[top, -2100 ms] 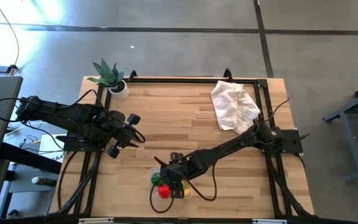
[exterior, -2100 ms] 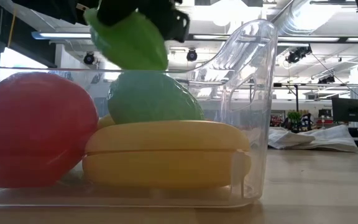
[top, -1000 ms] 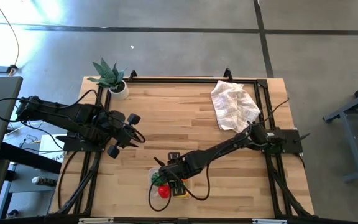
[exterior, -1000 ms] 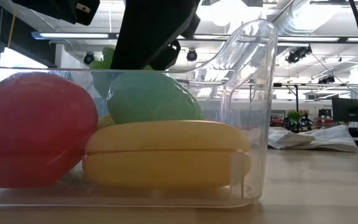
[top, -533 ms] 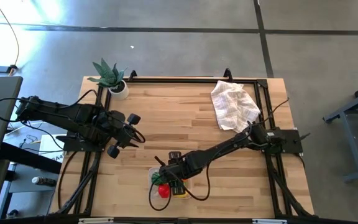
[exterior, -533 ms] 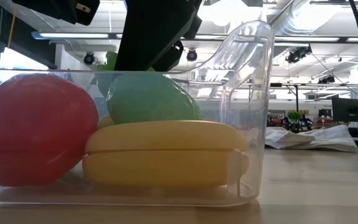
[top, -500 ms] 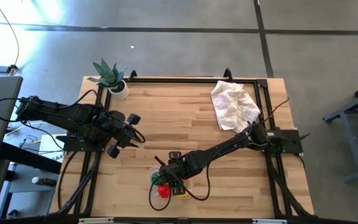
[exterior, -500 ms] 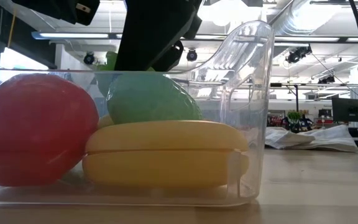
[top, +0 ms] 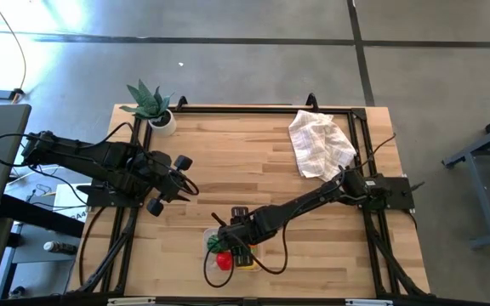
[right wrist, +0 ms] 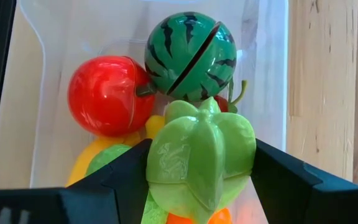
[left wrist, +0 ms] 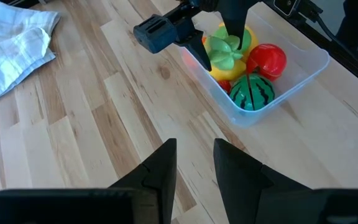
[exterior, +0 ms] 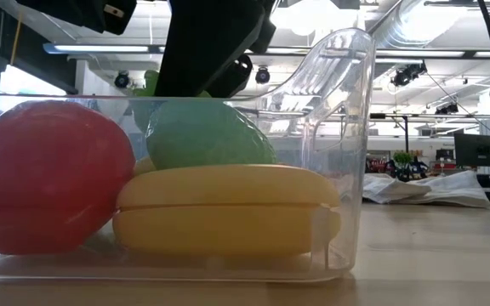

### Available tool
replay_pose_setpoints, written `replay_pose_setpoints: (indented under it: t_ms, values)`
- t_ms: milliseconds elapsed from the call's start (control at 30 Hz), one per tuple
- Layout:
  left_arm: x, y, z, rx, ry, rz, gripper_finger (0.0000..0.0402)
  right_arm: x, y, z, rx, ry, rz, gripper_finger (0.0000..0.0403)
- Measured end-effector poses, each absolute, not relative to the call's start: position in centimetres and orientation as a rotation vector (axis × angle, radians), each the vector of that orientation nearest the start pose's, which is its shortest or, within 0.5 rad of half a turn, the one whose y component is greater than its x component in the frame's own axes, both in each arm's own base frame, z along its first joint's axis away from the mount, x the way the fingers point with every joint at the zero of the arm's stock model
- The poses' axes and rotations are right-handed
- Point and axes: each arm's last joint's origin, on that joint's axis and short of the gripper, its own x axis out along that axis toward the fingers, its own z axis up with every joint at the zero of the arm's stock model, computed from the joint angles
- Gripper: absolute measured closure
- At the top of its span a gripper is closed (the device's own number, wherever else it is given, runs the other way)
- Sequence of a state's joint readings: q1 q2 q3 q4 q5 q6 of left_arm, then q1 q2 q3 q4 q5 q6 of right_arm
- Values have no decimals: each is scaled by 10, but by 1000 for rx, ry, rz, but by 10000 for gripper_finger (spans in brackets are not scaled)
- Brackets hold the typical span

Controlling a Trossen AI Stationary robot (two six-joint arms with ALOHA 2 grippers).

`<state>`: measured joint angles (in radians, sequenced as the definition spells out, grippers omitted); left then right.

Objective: Pick and placing Produce into tupperware
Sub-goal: Put the start fruit into the bin

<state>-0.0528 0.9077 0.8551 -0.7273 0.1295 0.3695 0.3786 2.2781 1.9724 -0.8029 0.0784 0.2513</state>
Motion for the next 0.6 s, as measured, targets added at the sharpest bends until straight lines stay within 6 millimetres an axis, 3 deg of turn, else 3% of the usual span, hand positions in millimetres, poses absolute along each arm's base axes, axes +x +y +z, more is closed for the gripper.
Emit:
replay_pose_setpoints:
  t_ms: [600]
  values:
    - [173, -13, 291, 319, 739, -315, 307, 455, 179, 203, 14, 1079, 148, 157]
